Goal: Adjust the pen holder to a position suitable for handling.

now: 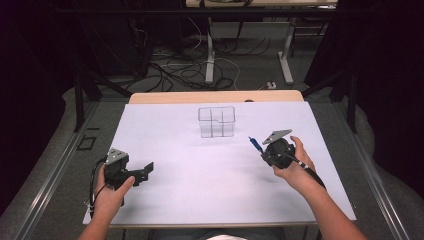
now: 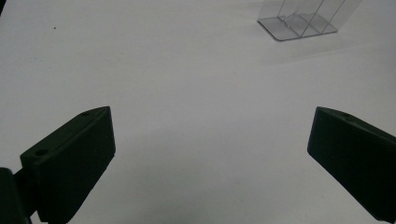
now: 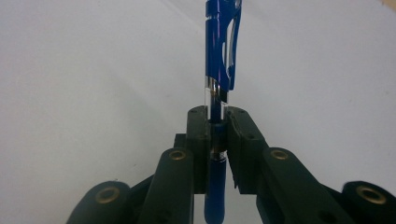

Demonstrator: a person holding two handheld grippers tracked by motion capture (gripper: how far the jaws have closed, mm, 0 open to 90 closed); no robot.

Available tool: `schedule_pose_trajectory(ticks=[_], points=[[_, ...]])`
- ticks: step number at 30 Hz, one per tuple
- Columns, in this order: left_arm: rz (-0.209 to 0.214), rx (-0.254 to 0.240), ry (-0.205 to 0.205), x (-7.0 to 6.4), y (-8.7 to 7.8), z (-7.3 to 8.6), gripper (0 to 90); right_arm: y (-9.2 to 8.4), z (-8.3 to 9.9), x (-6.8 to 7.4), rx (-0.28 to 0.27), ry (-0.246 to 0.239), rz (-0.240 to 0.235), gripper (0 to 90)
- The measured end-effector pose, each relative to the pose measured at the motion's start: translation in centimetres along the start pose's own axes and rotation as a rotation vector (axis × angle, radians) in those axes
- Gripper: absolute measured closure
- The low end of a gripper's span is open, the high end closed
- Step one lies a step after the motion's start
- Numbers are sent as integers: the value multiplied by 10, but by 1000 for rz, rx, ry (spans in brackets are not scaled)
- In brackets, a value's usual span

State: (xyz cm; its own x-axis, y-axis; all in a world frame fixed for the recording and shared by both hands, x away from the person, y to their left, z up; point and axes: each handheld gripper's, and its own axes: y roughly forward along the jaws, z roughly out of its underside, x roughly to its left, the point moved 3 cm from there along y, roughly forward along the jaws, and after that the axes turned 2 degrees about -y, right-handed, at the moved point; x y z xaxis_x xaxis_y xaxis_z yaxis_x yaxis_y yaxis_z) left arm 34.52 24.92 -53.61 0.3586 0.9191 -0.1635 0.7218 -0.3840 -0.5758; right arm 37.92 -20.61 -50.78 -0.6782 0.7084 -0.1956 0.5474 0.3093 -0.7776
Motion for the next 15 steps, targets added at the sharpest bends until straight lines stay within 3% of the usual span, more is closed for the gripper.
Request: schedule_pose_trajectory(ticks=[4, 7, 15], points=[[1, 3, 0, 0, 0, 0, 10, -1, -3, 4, -37, -86, 23, 801], [1, 1, -1, 0, 0, 0, 10, -1, -5, 7, -37, -152, 27, 801], [1, 4, 0, 0, 0, 0, 9, -2, -12, 19, -45, -357, 89, 801]])
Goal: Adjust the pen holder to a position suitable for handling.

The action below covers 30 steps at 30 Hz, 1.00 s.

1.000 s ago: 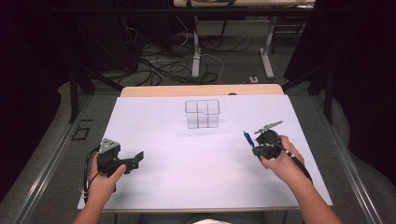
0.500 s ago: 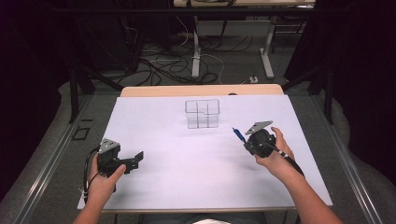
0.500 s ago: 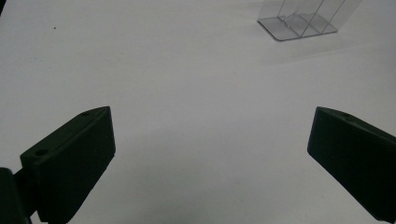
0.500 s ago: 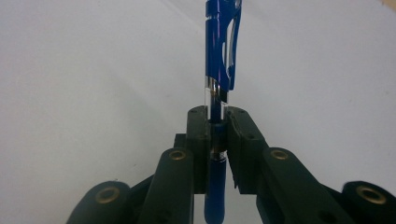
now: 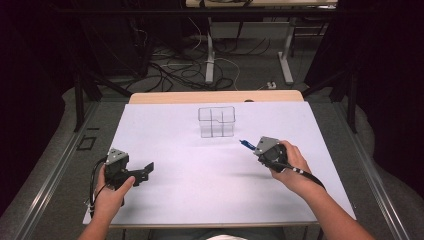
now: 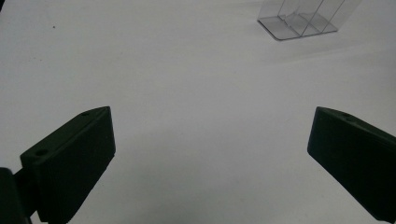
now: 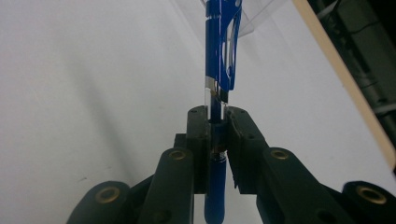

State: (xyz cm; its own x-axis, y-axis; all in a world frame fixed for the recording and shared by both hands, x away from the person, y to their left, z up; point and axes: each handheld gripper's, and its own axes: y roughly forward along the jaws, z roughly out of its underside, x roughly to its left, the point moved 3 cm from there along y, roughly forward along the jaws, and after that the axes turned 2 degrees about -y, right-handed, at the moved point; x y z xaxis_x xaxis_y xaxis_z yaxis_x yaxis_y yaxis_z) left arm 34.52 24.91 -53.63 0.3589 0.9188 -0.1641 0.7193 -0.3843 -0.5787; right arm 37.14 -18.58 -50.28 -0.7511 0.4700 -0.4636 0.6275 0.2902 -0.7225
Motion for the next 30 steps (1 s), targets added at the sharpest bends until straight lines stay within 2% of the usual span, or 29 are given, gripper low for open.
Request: schedule_pose_trajectory(ticks=[9, 12, 13, 14, 15, 17, 20, 25, 30], points=[[-3, -2, 2, 0, 0, 0, 9, -4, -2, 7, -6, -268, 54, 801], [-2, 0, 2, 0, 1, 0, 10, -5, -1, 10, -16, -363, 64, 801], [-3, 1, 1, -1, 1, 0, 10, -4, -1, 11, -42, -390, 72, 801], [-2, 1, 0, -1, 1, 0, 10, -6, -1, 12, -9, -425, 64, 801], [-3, 1, 0, -1, 1, 0, 10, -5, -1, 14, -31, -465, 71, 801], [-2, 1, -1, -1, 1, 0, 10, -6, -2, 16, -16, -537, 78, 801], [-2, 2, -1, -1, 1, 0, 10, -7, -2, 19, -21, -615, 88, 801], [0, 1, 0, -1, 2, 1, 10, -10, -4, 19, -16, -768, 142, 801], [2, 5, 4, -1, 1, 0, 10, -13, -8, 20, 10, -943, 202, 801]])
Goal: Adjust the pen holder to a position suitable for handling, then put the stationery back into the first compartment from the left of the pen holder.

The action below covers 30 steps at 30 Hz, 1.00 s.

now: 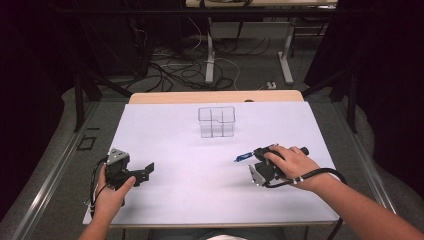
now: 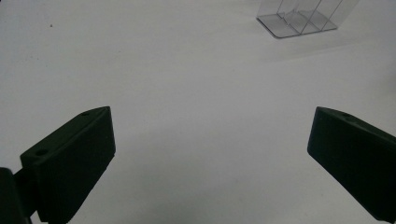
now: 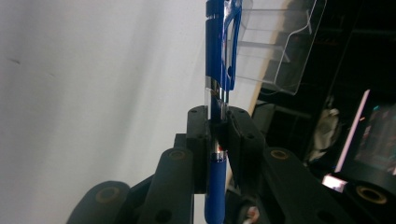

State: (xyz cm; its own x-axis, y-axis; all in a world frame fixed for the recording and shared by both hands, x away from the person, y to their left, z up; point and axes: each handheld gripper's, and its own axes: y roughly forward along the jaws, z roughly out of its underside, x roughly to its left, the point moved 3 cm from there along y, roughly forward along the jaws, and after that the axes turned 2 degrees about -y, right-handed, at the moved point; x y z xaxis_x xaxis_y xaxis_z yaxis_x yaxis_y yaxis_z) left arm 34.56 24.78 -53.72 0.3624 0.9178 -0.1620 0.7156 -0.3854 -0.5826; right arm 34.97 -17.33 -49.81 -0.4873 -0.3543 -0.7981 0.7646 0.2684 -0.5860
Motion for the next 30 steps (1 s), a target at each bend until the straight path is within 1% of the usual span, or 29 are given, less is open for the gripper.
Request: schedule_pose_trajectory(ticks=[1, 2, 3, 4, 6, 7, 8, 9, 10, 12, 13, 15, 16, 17, 18, 19, 20, 22, 23, 24, 25, 26, 27, 28, 29, 30], points=[[2, 0, -1, 0, 0, 0, 10, 0, -1, 0, 5, -35, 10, 801], [4, -2, -2, -1, 0, 0, 10, 0, -1, 0, 12, -62, 19, 801], [4, -2, 5, 0, 0, -1, 10, 0, -2, -1, 14, -79, 17, 801], [4, 0, 6, -1, 0, -1, 10, 0, -2, -1, 14, -111, 23, 801], [8, 6, 8, -1, 0, -1, 10, 1, -3, -1, 19, -148, 33, 801], [10, 7, 9, -2, 0, -1, 10, 1, -4, -1, 18, -150, 50, 801], [12, 6, 12, -2, 0, -1, 10, 2, -5, -2, 16, -176, 56, 801], [15, 5, 10, -2, 1, -2, 10, 2, -6, -2, 25, -185, 31, 801], [18, 6, 11, -2, 1, -2, 10, 2, -7, -2, 27, -201, 43, 801], [24, 10, 14, -2, 1, -3, 10, 3, -9, -3, 10, -219, 56, 801], [28, 5, 12, -3, 1, -3, 9, 3, -10, -4, 10, -241, 67, 801], [37, 13, 16, -4, 1, -5, 10, 3, -13, -5, 12, -250, 80, 801], [45, 9, 16, -5, 2, -6, 9, 3, -14, -7, 7, -254, 79, 801], [54, 15, 18, -6, 2, -6, 9, 3, -15, -9, -2, -276, 99, 801], [59, 20, 19, -7, 2, -7, 8, 3, -16, -9, -2, -264, 101, 801], [63, 21, 14, -9, 3, -8, 6, 2, -16, -11, -3, -271, 108, 801], [68, 31, 20, -9, 3, -9, 5, 2, -18, -12, -7, -277, 113, 801], [64, 29, 22, -12, 5, -12, 5, 1, -19, -14, -7, -288, 121, 801], [74, 42, 17, -13, 5, -13, 5, 1, -20, -15, -18, -296, 126, 801], [73, 35, 17, -15, 6, -14, 5, 1, -20, -16, -18, -301, 127, 801], [79, 46, 29, -16, 6, -16, 5, 1, -21, -17, -16, -308, 121, 801], [81, 40, 41, -19, 8, -17, 5, 1, -21, -17, -9, -311, 121, 801], [86, 58, 58, -20, 8, -19, 5, 1, -21, -17, -12, -316, 129, 801], [88, 53, 61, -23, 9, -21, 6, 2, -22, -18, -15, -326, 133, 800], [92, 58, 69, -26, 9, -23, 13, 2, -23, -18, -9, -334, 129, 800], [97, 62, 87, -28, 9, -25, 20, 2, -24, -19, -9, -345, 130, 801]])
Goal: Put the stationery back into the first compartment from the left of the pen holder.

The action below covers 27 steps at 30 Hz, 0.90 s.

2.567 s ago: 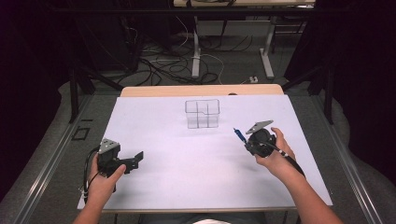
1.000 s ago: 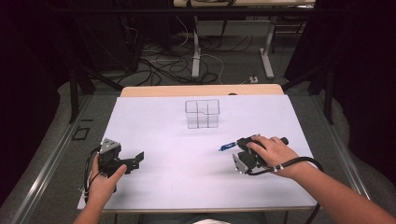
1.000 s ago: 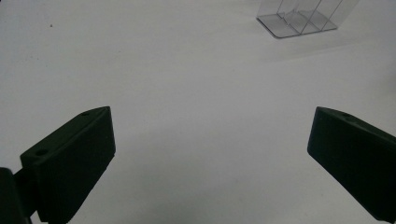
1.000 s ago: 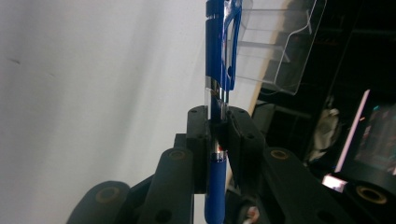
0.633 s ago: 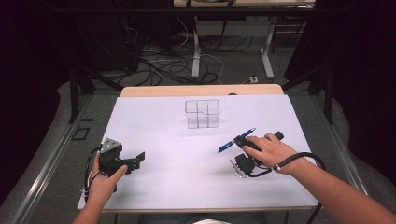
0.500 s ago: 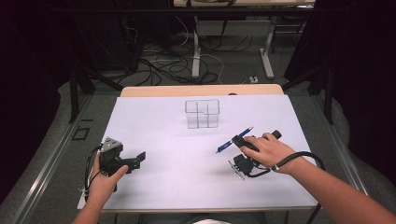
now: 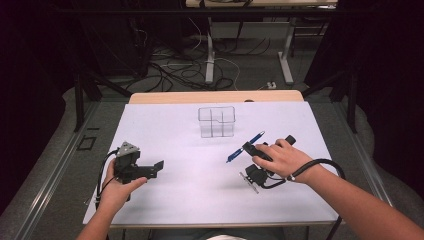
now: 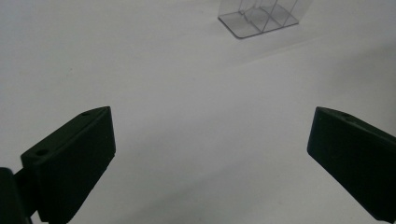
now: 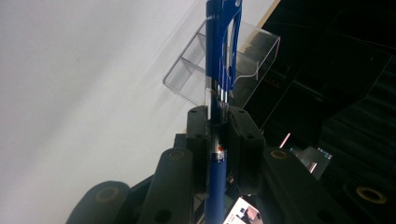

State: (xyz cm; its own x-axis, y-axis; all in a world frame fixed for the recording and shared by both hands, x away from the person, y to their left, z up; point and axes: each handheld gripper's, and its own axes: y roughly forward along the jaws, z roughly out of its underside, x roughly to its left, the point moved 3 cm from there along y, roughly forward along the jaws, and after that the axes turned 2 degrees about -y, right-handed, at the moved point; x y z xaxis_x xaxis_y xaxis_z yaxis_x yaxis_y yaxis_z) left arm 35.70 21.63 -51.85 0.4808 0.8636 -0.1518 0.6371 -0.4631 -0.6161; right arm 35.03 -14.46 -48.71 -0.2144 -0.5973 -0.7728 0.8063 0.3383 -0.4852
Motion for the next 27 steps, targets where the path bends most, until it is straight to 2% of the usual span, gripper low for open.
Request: schedule_pose_trajectory(ticks=[4, 5, 8, 9, 13, 15, 18, 20, 21, 22, 24, 26, 27], points=[[21, -1, 34, -11, 2, -11, 76, 1, -3, -4, -4, -20, 14, 800], [21, 6, 61, -13, 3, -14, 98, 2, -4, -5, -1, -24, 14, 801], [51, 17, 101, -23, 6, -23, 163, 3, -7, -7, -4, -31, 24, 800], [59, 23, 116, -27, 8, -26, 164, 3, -9, -7, -2, -34, 13, 800], [79, 40, 181, -42, 13, -38, 219, 6, -14, -9, -13, -74, 25, 800], [86, 44, 211, -48, 15, -45, 251, 6, -15, -8, -8, -61, 22, 800], [100, 57, 231, -57, 18, -55, 283, 7, -17, -12, -24, -79, 36, 800], [133, 63, 242, -64, 20, -62, 324, 8, -18, -12, -23, -72, 37, 800], [133, 59, 246, -67, 22, -64, 342, 8, -18, -12, -23, -68, 36, 800], [144, 71, 256, -70, 23, -68, 343, 8, -19, -13, -27, -87, 40, 800], [156, 81, 266, -78, 27, -73, 350, 9, -19, -14, -26, -93, 40, 800], [168, 100, 285, -85, 31, -77, 354, 9, -20, -13, -23, -79, 31, 800], [177, 108, 288, -89, 33, -80, 354, 9, -21, -15, -16, -99, 30, 800]])
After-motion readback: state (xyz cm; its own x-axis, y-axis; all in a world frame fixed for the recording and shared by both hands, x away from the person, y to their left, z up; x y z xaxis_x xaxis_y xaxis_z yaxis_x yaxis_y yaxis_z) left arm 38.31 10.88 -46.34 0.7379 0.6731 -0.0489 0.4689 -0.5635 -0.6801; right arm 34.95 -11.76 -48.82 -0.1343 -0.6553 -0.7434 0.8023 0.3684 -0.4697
